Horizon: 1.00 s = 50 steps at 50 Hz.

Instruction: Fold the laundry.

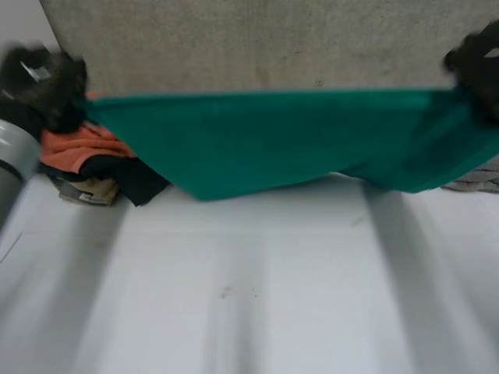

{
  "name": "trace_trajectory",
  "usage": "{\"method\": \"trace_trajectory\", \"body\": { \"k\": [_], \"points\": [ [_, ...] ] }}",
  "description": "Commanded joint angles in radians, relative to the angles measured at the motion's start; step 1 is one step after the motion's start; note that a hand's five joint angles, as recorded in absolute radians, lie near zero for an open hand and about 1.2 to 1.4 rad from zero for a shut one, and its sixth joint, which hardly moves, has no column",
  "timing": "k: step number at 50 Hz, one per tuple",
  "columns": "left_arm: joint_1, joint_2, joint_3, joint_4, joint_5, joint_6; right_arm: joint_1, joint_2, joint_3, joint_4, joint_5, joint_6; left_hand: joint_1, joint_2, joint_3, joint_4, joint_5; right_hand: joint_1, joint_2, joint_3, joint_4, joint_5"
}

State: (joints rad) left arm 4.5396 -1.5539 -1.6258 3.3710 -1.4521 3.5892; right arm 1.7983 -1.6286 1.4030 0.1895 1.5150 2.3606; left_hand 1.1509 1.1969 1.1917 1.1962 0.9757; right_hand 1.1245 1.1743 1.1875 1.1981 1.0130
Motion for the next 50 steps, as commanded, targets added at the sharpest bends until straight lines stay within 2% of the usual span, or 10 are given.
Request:
{"method": "trace_trajectory", "body": {
  "k": [1,6,15,23,28,31,34,37,42,50],
  "points": [
    [0.009,0.164,0.073,-0.234,0.041,0.006,-0.094,-0.050,-0.134,0.206,-0.012,-0.057,0.245,0.199,0.205,0.200,0.246,0.272,0.222,0.209,0.198,0.209],
    [0.009,0.052,0.093,-0.347,0.079,0.010,-0.086,0.053,-0.108,0.251,-0.012,-0.078,0.245,0.199,0.205,0.200,0.246,0.272,0.222,0.209,0.198,0.209],
    [-0.039,-0.357,0.220,-0.314,0.053,0.115,-0.045,0.343,-0.119,0.182,0.045,-0.101,0.245,0.199,0.205,0.200,0.246,0.272,0.222,0.209,0.198,0.209],
    [-0.126,-0.695,0.731,-0.292,-0.054,0.227,-0.024,0.541,-0.350,-0.163,0.120,-0.099,0.245,0.199,0.205,0.200,0.246,0.272,0.222,0.209,0.198,0.209],
    [-0.137,-0.801,1.154,-0.097,-0.066,0.209,-0.005,0.579,-0.515,-0.447,0.125,-0.047,0.245,0.199,0.205,0.200,0.246,0.272,0.222,0.209,0.198,0.209],
    [-0.140,-0.804,1.242,0.046,-0.094,0.160,-0.007,0.569,-0.527,-0.661,0.125,-0.006,0.245,0.199,0.205,0.200,0.246,0.272,0.222,0.209,0.198,0.209],
    [-0.137,-0.802,1.241,0.125,-0.112,0.111,-0.004,0.563,-0.523,-0.740,0.119,-0.003,0.245,0.199,0.205,0.200,0.246,0.272,0.222,0.209,0.198,0.209],
    [-0.140,-0.798,1.196,0.110,-0.120,0.080,-0.002,0.569,-0.509,-0.722,0.111,0.003,0.245,0.199,0.205,0.200,0.246,0.272,0.222,0.209,0.198,0.209],
    [-0.140,-0.729,0.976,0.033,-0.114,0.072,-0.003,0.570,-0.414,-0.674,0.093,0.023,0.245,0.199,0.205,0.200,0.246,0.272,0.222,0.209,0.198,0.209],
    [-0.140,-0.660,0.637,0.097,-0.099,0.071,-0.036,0.570,-0.228,-0.642,0.054,0.072,0.245,0.199,0.205,0.200,0.246,0.272,0.222,0.209,0.198,0.209]
  ]
}}
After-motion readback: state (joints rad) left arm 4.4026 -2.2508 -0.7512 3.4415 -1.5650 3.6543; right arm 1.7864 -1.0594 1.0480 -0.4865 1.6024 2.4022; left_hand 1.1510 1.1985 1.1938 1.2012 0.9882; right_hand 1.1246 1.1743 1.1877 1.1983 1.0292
